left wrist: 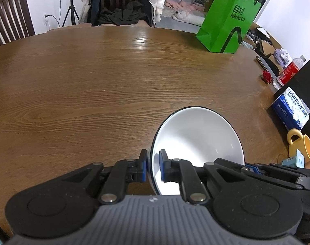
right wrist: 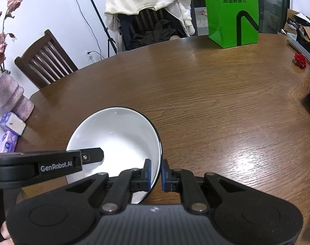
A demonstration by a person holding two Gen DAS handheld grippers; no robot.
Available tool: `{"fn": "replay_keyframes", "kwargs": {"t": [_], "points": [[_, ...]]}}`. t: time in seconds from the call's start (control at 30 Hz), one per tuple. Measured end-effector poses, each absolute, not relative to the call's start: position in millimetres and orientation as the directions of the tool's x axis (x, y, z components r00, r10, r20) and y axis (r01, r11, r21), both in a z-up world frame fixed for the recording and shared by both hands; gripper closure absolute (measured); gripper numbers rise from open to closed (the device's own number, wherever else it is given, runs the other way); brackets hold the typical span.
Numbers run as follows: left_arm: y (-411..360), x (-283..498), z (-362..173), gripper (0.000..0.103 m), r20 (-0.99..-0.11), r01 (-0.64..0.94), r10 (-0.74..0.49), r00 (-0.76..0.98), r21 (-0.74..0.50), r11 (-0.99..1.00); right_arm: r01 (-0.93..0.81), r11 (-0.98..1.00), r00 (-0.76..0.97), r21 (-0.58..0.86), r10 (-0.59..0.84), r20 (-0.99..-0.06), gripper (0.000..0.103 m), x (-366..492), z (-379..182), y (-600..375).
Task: Organize plates and bowls
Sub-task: 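Lift and carry the white bowl with both grippers toward the blue bowl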
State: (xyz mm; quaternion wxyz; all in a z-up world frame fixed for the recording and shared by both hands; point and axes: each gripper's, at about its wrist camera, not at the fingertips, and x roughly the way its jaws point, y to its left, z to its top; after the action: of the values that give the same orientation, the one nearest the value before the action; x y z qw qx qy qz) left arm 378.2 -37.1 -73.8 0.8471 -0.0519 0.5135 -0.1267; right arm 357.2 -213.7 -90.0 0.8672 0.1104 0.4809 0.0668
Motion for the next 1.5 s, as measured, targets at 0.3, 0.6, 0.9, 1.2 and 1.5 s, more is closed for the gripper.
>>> {"fn": "replay_keyframes", "kwargs": {"t": [0.3,0.6,0.9,1.2,1.5], "points": [[-3.2,360.6,-64.7,0.091,-0.858,0.146,-0.26,0.443,-0.217,0.965,-0.031,0.968,0.525,0.249,0.227,-0.82,0.094,339.7,-80.3,-181.9],[29.6,343.9,-54.7,0.091,-0.856,0.132,-0.25,0.452,-0.213,0.968,-0.052,0.967,0.523,0.248,0.238,-0.818,0.093,324.7,-70.0,-151.8],[59.2,328.8,-46.3,0.091,-0.853,0.119,-0.244,0.461,-0.213,0.97,-0.067,0.966,0.523,0.25,0.247,-0.816,0.093,309.9,-60.6,-120.7],[88.8,311.2,-38.0,0.091,-0.845,0.104,-0.242,0.476,-0.219,0.97,-0.091,0.965,0.525,0.244,0.255,-0.812,0.093,295.3,-53.1,-92.3],[115.9,296.9,-34.0,0.091,-0.841,0.09,-0.24,0.485,-0.224,0.97,-0.111,0.966,0.528,0.233,0.256,-0.81,0.093,279.6,-45.3,-62.8]]}}
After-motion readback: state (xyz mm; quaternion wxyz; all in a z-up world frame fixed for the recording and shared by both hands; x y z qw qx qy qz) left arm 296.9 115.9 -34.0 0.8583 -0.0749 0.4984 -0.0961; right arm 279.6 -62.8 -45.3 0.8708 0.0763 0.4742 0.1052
